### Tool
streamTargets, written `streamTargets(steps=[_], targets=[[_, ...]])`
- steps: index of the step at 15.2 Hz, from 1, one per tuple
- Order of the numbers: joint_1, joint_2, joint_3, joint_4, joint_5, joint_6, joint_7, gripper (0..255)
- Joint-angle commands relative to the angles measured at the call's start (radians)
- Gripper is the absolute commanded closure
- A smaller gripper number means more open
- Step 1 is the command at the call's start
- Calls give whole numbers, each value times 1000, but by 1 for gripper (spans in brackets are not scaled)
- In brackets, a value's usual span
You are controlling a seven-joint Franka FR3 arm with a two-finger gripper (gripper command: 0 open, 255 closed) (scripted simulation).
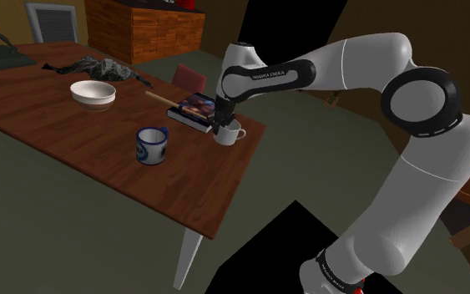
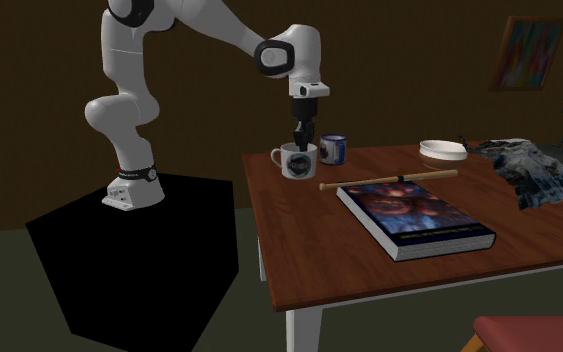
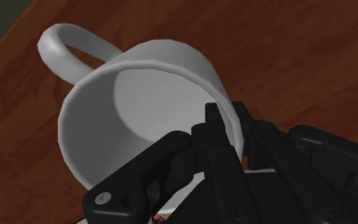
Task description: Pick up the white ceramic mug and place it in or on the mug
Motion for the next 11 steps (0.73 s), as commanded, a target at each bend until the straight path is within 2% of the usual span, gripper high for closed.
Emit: streamTargets(steps=[1,11], targets=[[0,-9,0,19,2,-27,-3,255],[-1,-51,2,101,11,-151,-14,255]])
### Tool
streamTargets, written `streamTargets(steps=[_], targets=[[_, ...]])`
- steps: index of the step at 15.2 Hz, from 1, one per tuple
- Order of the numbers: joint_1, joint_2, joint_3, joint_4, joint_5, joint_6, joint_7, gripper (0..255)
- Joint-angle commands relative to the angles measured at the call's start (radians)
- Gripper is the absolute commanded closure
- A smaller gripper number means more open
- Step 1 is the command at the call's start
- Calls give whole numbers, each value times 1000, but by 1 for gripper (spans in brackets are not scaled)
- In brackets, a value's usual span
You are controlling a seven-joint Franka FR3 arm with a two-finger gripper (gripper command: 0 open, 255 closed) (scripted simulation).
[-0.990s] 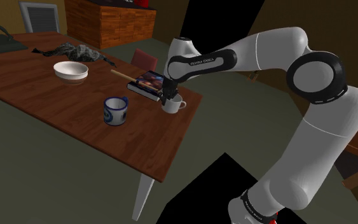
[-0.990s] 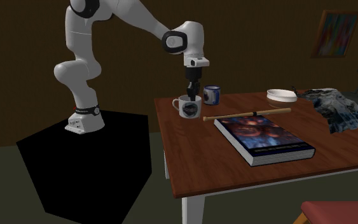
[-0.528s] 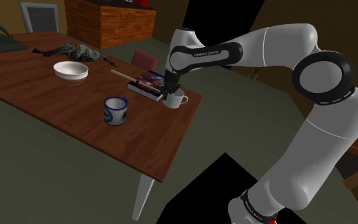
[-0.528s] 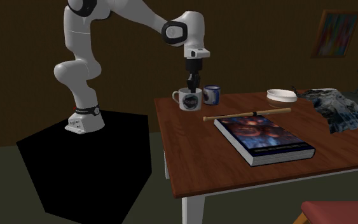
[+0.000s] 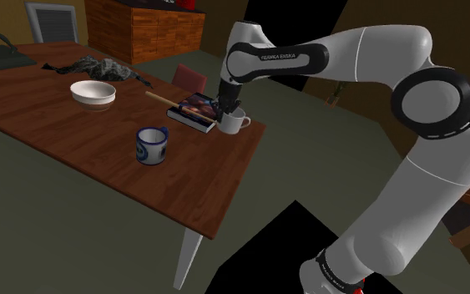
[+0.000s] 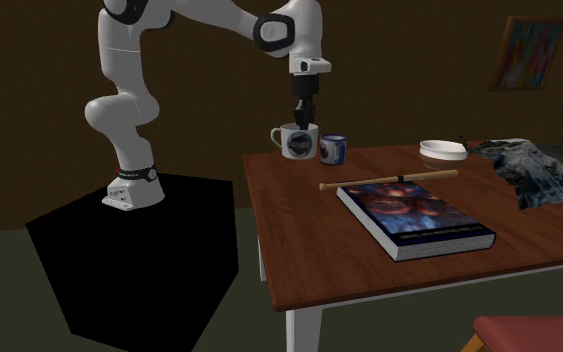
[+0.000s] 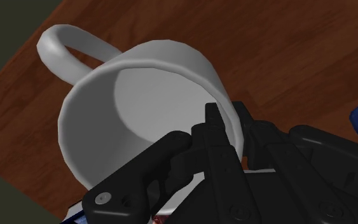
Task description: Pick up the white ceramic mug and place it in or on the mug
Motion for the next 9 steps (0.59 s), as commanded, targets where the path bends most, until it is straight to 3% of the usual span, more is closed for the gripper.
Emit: streamTargets(steps=[1,9], targets=[[1,-5,1,21,1,-26,-1,255],[1,-22,2,106,6,-128,-8,255]])
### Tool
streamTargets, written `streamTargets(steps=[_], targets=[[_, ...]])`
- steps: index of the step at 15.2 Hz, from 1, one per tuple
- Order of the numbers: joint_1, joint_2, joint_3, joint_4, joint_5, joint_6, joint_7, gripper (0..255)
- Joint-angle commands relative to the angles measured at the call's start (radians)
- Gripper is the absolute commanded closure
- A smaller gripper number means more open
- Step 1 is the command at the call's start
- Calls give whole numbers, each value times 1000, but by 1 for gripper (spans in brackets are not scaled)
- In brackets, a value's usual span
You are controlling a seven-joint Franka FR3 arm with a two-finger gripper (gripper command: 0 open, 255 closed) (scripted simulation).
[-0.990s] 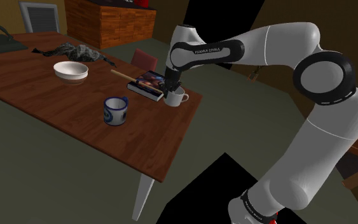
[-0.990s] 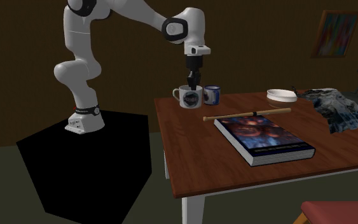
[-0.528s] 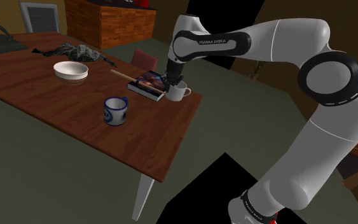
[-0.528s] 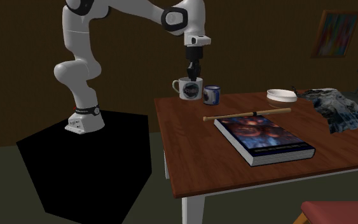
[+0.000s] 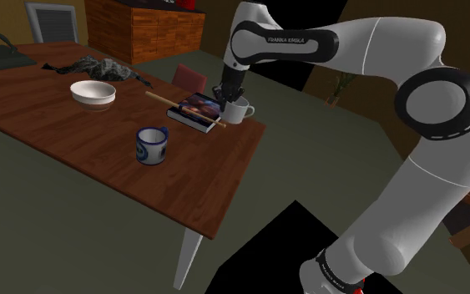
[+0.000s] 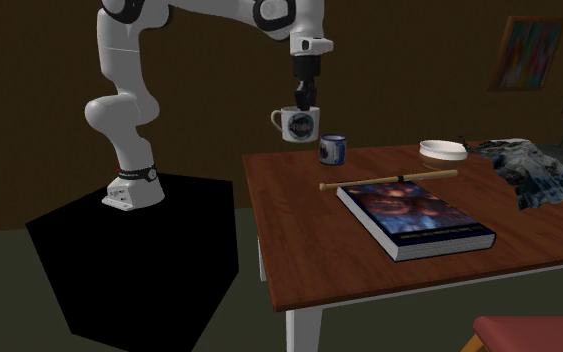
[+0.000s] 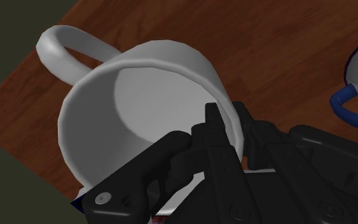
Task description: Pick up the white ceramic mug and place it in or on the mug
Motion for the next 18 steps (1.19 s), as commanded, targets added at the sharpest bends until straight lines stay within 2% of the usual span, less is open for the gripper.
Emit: streamTargets(steps=[1,2,10,14,18], targets=[[1,-6,1,18,1,-24,-1,255],[1,-7,1,23,1,-30,-1,255],[109,130,66,220,-32,-104,170,255],[171,225,89,364,-55,-159,248,255],[242,348,105,555,-81,-235,317,255]])
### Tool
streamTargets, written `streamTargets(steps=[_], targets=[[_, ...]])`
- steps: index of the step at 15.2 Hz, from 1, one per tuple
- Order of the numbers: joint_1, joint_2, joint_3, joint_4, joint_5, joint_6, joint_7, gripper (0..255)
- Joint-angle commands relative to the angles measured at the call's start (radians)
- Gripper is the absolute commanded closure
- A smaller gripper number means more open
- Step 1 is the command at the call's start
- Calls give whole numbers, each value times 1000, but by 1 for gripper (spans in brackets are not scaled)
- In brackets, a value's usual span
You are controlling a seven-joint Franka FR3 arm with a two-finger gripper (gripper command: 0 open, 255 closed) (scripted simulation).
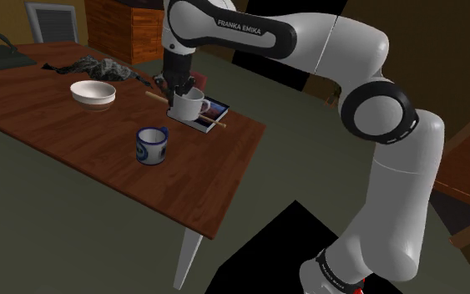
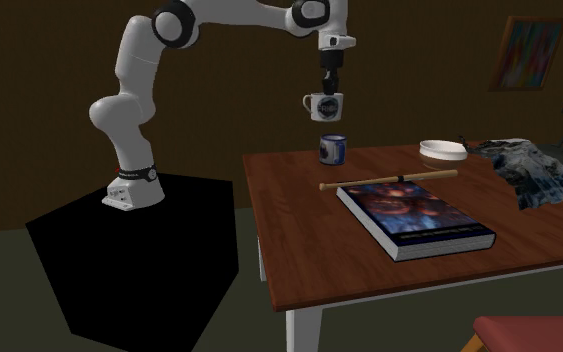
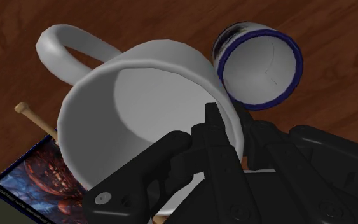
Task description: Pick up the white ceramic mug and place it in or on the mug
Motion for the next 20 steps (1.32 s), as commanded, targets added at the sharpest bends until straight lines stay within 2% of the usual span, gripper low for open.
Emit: streamTargets(steps=[1,3,5,11,20], targets=[[39,71,6,110,-15,-42,35,255],[83,158,8,254,-30,-102,63,255],[132,273,5,450,-45,-185,81,255],[113,218,8,274,-39,-65,93,255],[97,194,9,105,-40,79,108,255]])
